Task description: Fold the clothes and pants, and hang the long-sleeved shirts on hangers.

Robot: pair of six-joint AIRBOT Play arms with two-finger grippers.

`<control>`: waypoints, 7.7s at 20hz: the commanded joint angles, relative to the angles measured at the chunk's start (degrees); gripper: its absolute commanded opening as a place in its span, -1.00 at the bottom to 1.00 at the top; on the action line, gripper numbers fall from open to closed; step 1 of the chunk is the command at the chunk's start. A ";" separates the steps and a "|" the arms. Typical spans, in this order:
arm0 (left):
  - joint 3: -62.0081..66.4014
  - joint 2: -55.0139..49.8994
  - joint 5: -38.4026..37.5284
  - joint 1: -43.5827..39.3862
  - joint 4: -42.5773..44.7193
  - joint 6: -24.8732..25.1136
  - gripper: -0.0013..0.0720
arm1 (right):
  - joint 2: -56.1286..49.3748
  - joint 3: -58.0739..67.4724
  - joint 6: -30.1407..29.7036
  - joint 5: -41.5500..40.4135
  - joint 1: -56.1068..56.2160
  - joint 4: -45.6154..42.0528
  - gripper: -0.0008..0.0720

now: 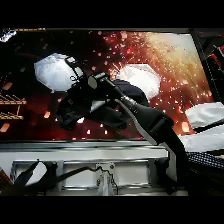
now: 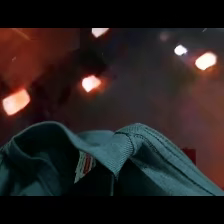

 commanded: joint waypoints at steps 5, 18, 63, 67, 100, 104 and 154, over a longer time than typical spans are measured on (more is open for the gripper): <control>17.40 -20.68 -10.60 6.25 3.37 3.67 -0.15 | -0.02 0.07 -0.04 1.01 0.07 0.22 -0.92; 19.06 -30.64 -1.95 4.98 3.06 7.89 -0.14 | -0.02 0.00 -0.04 1.07 0.07 1.60 -0.92; 20.04 -28.44 7.69 0.96 2.78 11.93 -0.92 | -0.02 -0.07 0.00 5.27 0.04 1.84 -0.92; 20.04 -23.41 7.50 -3.63 -2.29 11.96 -0.92 | -0.02 -0.07 0.00 5.31 0.04 1.84 -0.92; -11.50 53.35 -26.08 -33.09 -40.54 16.04 -0.93 | 2.82 -0.04 0.44 12.92 -3.21 0.74 -0.92; -14.71 53.81 -24.65 -33.09 -40.52 18.18 -0.93 | 4.13 -0.04 0.44 14.32 -3.21 2.45 -0.92; -32.94 -18.82 -46.47 -33.03 -149.83 78.42 -0.94 | 16.09 0.07 -1.64 23.28 -13.53 -1.44 -0.92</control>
